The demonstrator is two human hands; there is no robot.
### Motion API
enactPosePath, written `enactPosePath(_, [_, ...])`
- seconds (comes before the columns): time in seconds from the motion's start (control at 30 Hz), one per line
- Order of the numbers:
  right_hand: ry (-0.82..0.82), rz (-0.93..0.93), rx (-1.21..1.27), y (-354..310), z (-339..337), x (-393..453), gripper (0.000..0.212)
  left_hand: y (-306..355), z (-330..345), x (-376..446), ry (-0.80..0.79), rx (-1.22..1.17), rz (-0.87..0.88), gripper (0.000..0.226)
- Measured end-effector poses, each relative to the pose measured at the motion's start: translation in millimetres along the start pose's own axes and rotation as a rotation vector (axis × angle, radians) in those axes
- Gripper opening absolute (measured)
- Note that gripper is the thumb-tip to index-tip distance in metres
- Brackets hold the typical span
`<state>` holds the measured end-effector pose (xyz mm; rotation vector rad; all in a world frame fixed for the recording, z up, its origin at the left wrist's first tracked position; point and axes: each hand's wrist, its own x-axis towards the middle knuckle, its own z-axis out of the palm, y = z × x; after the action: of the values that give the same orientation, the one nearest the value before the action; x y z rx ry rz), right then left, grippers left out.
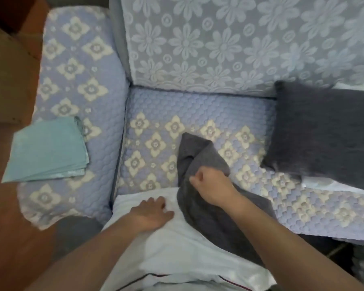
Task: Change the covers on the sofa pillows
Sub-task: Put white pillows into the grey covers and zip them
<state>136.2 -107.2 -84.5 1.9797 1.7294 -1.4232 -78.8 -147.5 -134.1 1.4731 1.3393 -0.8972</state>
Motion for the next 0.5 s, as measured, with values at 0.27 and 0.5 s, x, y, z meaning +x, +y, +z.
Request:
enactPosePath(0.27, [-0.309, 0.214, -0.620, -11.5, 92.1, 76.8, 0.055, 30.0, -16.4, 2.6, -0.231, 0.359, 0.300, 0.051])
enactPosePath(0.5, [-0.146, 0.362, -0.659, 59.1, 66.5, 64.8, 0.060, 14.4, -24.3, 88.7, -0.051, -0.061, 0.273, 0.043])
